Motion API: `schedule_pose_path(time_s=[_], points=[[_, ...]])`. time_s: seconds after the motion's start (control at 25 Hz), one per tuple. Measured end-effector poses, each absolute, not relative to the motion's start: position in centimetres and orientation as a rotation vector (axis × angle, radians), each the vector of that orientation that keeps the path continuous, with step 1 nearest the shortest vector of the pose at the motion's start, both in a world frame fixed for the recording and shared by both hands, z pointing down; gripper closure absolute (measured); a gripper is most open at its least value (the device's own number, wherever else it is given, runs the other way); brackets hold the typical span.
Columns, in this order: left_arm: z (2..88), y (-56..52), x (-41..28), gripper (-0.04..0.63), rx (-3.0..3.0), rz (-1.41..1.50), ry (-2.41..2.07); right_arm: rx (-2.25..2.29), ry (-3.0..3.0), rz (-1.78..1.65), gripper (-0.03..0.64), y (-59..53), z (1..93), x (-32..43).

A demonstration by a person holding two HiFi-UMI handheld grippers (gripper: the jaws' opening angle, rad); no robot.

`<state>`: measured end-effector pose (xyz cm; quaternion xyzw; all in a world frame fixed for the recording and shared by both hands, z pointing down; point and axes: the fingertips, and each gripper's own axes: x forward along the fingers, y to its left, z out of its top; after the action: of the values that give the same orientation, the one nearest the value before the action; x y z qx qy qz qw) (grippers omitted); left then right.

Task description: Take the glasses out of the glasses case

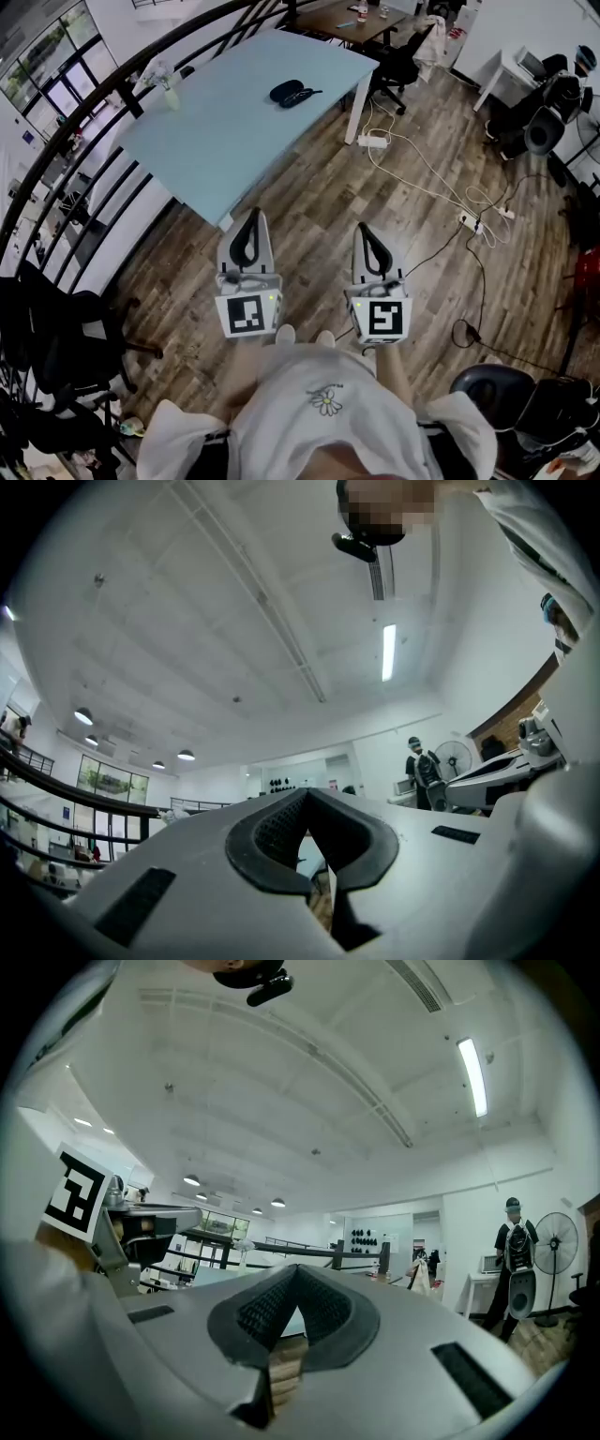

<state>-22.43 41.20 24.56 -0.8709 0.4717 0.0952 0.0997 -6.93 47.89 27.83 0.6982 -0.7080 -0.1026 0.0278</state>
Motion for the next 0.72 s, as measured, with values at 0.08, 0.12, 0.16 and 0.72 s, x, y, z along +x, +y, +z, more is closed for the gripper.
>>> schedule_pose_path(time_s=[0.08, 0.12, 0.16, 0.72], points=[[24.5, 41.4, -22.0, 0.580, -2.570, 0.282, 1.399, 2.165, -2.200, -0.327, 0.607, 48.2, 27.6, -6.5], [24.6, 41.5, -21.7, 0.580, -2.569, 0.283, 1.403, 2.170, -2.208, -0.332, 0.609, 48.4, 27.5, -6.3], [24.7, 41.6, -21.4, 0.580, -2.568, 0.282, 1.408, 2.169, -2.213, -0.334, 0.609, 48.5, 27.6, -6.0], [24.9, 40.3, -16.8, 0.580, -2.502, 0.285, 1.390, 2.053, -2.211, -0.292, 0.607, 47.8, 30.7, -1.0]])
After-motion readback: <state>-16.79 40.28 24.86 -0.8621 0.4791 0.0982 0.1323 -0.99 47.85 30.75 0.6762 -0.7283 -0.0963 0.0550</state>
